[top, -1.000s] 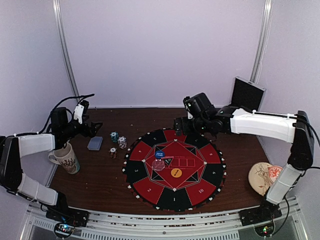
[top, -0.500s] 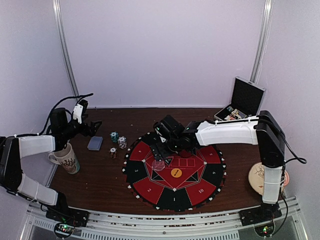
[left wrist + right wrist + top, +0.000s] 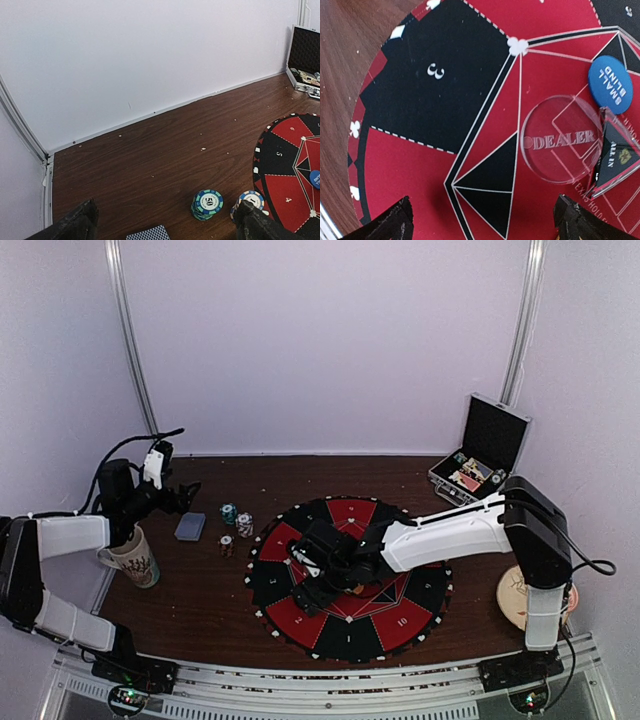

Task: Distribute texas hold em gaming equipment
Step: Move the dealer button to position 10.

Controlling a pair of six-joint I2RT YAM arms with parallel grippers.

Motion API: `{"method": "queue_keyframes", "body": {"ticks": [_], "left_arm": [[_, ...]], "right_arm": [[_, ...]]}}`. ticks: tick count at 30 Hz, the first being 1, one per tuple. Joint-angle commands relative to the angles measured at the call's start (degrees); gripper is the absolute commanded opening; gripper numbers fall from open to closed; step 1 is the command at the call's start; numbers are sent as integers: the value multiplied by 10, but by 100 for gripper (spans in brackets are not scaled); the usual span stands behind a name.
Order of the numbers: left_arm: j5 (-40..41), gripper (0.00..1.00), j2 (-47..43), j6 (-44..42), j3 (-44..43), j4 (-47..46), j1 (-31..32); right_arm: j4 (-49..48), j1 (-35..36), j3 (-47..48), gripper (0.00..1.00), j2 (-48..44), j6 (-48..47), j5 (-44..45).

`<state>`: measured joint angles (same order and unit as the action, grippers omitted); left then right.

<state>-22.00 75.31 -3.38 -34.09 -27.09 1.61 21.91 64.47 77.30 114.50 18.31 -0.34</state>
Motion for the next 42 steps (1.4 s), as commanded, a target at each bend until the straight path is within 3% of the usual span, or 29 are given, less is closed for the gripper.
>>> {"method": "queue_keyframes", "body": {"ticks": [1,11,19,30,42], "left_arm": [[18,98,-19,-8,8,-39,3],[23,98,-17,-9,11,-45,3],[21,98,-12,-9,10,-46,3],[25,98,-11,-9,9,-45,3],[24,98,3,-9,4,-45,3]], "right_arm": [[-25,-2,-21,99,-8,10,-12],[-32,-34,-30,100,17,19,26],[-67,-90,-36,100,22,10,-17],[-44,-81,12,94,66,-7,-26],[-20,-59,49,87,101,-9,37]]}}
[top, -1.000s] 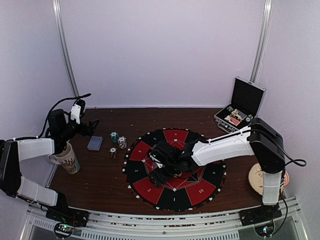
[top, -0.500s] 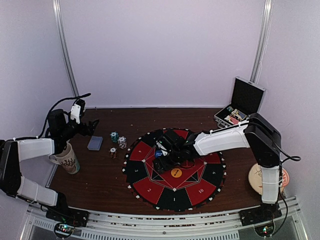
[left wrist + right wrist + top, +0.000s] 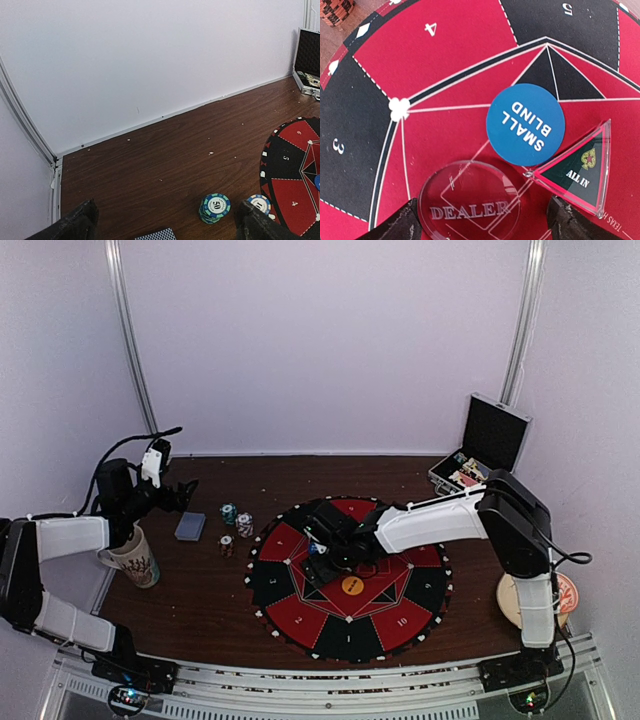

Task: Distribute texas hold em gaming equipment
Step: Move the dealer button to position 10.

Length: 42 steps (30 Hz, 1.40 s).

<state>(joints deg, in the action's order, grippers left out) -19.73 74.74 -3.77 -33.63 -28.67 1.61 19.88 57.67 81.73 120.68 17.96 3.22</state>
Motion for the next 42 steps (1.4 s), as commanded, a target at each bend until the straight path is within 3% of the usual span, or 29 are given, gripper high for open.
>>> {"method": "queue_keyframes", "body": {"ticks": [1,19,25,31,42], "left_arm": [[1,98,10,-5,0,-29,3],[3,98,15,-4,-4,-26,3],[6,98,14,-4,-4,-25,3],[10,98,8,-5,-3,-25,3],[11,98,9,-5,-3,-24,3]], "right_arm": [[-1,10,6,85,39,-6,4],[3,25,-12,50,13,-3,20],[-5,25,-29,48,-22,0,20],[-21,24,-95,46,-134,10,27],[-38,23,-311,47,-319,85,67]]}}
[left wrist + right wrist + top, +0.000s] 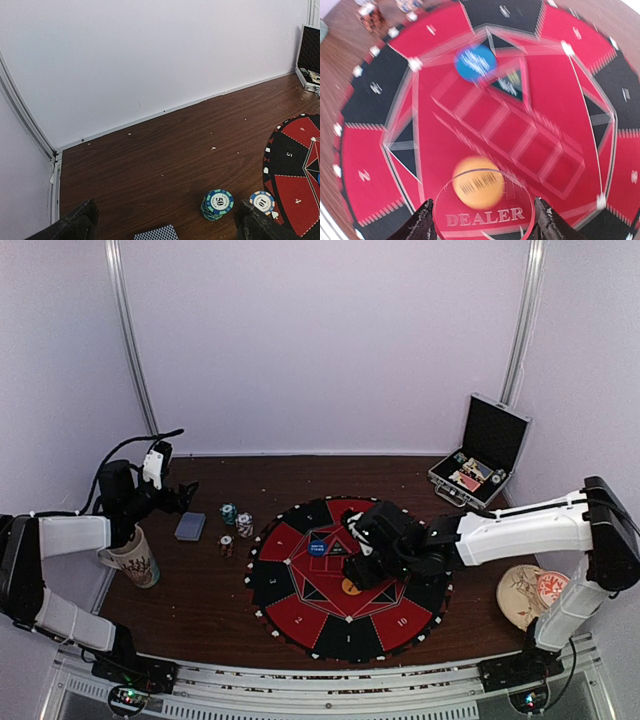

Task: Distribute texas hold em gaming equipment
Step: Move the dealer button to position 10.

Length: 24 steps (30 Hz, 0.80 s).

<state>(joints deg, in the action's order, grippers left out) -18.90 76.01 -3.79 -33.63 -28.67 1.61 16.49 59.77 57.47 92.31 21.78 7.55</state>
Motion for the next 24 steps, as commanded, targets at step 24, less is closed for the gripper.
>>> {"method": "queue_keyframes", "body": {"ticks": [24], "left_arm": [[4,98,-7,-6,-2,-24,3]], "right_arm": [[-21,2,-149,50,-33,85,12]]}}
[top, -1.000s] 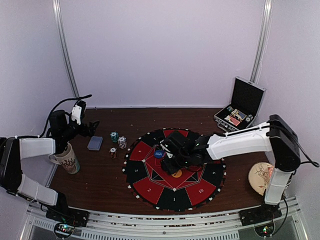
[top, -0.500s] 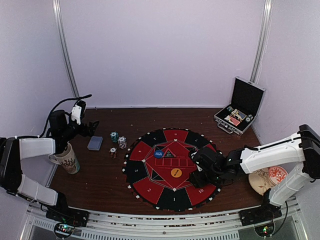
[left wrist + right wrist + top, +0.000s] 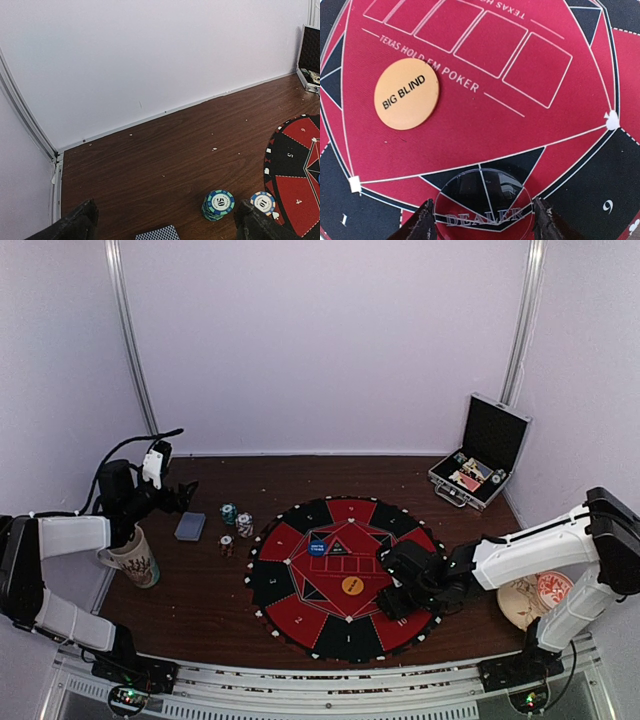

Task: Distribute texas hold em gaming equipment
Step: Move the dealer button to position 10.

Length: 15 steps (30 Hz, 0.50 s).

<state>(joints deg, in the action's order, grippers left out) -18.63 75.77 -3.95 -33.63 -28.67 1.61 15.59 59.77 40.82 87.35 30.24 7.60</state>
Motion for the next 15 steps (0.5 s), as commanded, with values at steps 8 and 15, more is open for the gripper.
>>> {"method": "queue_keyframes", "body": {"ticks": [8,15], "left_arm": [[3,98,-4,-5,-1,-25,3],[3,98,0,-5,-3,-25,3]], "right_arm": [[-7,2,33,61,48,-7,34],[38,3,69,90,7,-20,39]]}}
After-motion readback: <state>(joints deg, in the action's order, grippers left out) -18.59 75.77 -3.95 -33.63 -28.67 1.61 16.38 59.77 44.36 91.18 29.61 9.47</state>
